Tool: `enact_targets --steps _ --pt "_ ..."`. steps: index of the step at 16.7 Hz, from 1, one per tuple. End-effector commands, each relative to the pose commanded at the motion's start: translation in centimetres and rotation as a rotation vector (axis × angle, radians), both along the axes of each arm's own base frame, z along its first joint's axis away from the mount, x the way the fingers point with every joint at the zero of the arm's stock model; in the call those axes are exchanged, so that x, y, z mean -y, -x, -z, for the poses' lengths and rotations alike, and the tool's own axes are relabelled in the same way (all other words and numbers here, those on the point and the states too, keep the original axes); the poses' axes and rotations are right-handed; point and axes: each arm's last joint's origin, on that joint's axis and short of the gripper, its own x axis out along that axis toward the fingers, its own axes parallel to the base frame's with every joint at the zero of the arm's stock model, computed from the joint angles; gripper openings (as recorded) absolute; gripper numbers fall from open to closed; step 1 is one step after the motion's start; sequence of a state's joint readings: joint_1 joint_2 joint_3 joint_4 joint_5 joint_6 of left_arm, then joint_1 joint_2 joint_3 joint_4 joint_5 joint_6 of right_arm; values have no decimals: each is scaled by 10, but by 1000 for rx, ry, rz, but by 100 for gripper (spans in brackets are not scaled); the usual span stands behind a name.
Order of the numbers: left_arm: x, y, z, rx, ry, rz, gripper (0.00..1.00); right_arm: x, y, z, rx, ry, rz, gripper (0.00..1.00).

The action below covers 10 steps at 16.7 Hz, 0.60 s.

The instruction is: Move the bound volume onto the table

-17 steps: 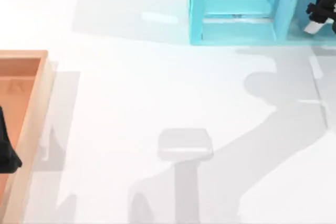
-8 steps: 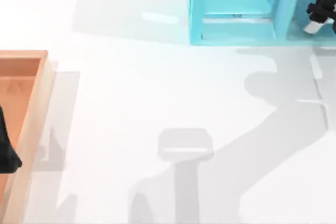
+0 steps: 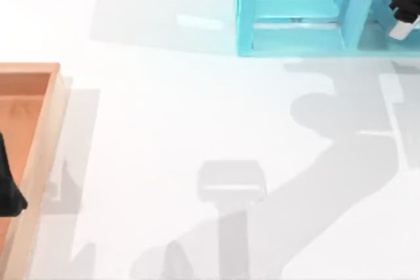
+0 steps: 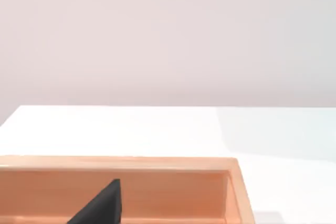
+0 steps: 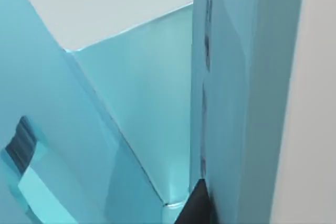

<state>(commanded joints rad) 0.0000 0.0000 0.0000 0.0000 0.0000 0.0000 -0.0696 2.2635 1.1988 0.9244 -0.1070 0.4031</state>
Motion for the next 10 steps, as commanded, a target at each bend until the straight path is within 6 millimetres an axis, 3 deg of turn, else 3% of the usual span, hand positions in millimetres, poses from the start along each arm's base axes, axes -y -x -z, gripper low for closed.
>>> enact_targets --steps 4,7,10 --pt "0 0 0 0 0 0 100 1 34 -63 -3 0 0 0" --pt "0 0 0 0 0 0 100 0 76 -114 12 3 -2 0" --pt "0 0 0 0 0 0 100 -2 124 -153 31 4 -5 0"
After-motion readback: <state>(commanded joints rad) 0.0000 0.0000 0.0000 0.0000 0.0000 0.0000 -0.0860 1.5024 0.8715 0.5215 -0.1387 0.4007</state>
